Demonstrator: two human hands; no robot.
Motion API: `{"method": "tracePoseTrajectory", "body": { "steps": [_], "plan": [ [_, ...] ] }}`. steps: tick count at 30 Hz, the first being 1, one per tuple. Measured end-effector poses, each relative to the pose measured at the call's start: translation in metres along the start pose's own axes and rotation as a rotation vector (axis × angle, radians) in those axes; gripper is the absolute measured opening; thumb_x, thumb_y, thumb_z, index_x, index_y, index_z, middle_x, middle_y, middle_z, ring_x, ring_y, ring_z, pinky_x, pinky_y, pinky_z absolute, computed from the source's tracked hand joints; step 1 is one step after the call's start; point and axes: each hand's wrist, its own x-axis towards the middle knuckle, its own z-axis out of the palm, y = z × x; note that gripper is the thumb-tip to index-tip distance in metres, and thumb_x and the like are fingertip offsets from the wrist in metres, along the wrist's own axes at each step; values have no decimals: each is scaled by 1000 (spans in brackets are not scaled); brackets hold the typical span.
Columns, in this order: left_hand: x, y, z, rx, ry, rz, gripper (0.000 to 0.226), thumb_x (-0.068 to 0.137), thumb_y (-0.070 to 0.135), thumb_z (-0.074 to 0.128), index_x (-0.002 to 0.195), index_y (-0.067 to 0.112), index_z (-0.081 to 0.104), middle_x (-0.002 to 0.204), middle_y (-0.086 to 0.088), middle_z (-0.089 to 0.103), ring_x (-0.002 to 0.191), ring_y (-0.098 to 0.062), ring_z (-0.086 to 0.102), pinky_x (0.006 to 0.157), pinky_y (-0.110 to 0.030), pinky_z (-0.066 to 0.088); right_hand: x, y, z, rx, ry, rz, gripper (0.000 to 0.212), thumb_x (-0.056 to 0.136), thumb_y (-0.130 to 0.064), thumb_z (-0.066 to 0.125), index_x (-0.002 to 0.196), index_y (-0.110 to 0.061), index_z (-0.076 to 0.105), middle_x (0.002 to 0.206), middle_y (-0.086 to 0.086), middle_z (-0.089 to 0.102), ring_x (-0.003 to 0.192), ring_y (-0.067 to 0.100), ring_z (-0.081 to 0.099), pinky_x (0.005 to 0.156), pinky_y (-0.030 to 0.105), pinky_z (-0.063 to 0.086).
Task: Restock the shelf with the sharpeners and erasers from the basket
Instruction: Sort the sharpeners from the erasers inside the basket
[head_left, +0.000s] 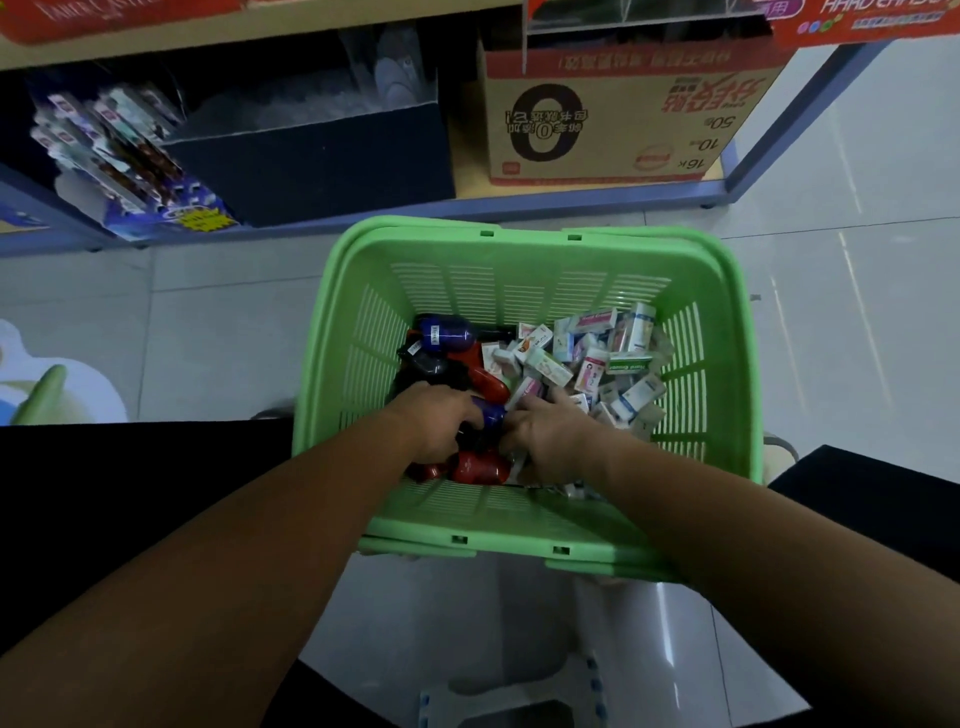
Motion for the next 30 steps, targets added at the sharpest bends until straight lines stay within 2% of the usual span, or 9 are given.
{"method": "tracePoseTrajectory", "body": {
  "steps": [3,11,14,16,18,20,23,28,30],
  "plan": [
    [-2,-6,4,-96,-18,-42,54,92,20,72,141,35,58,142,2,59,123,-23,56,107,-43,47,2,-1,4,-11,8,15,40,95,-50,67,134,-42,64,148,-10,52,141,22,35,111,48,26],
    [1,4,-2,-20,-26,-67,55,91,12,69,139,37,58,139,2,59,121,-26,52,104,-38,45,-11,23,-9,108,90,-20,27,95,-40,69,122,-44,69,147,-17,54,142,17,35,109,43,23],
    [1,18,-10,-14,-42,-63,44,86,11,68,127,27,67,121,-2,66,108,-25,61,94,-39,53,-19,31,-23,63,113,-38,26,100,-38,64,125,-42,67,142,-11,55,136,20,42,106,43,30],
    [3,31,-14,-64,64,-19,34,85,9,67,116,22,72,109,-2,68,98,-25,64,86,-39,58,-26,36,-33,53,78,-39,28,104,-38,59,132,-40,65,142,-9,55,134,20,46,106,40,33],
    [7,43,-10,-209,108,21,31,87,7,65,112,22,74,107,-1,70,95,-24,65,83,-39,60,-35,40,-41,41,48,-31,29,105,-36,57,134,-37,64,133,-9,58,127,20,51,100,35,35],
    [14,51,-2,-300,20,36,30,90,7,65,116,21,73,113,-3,71,95,-24,64,83,-37,58,-45,44,-45,34,55,-3,26,104,-34,61,129,-35,66,115,-9,59,117,19,58,96,32,44],
    [20,55,4,-305,-82,11,46,90,19,70,135,20,59,124,-5,66,103,-27,63,86,-36,56,-55,47,-46,-10,73,21,26,101,-36,65,127,-34,69,122,-4,62,120,20,57,103,39,49],
    [24,56,4,-282,-219,-36,85,82,38,83,150,21,35,137,-6,58,116,-28,60,98,-43,55,-66,50,-32,-182,99,-2,34,93,-60,63,117,-38,73,129,-11,67,137,17,48,127,46,10],
    [27,60,6,-277,-243,-69,95,80,37,85,152,20,26,141,-8,55,117,-30,59,98,-45,54,-67,48,-29,-196,103,15,36,91,-61,64,114,-35,73,123,-10,69,133,18,52,126,47,15]
  ]
}}
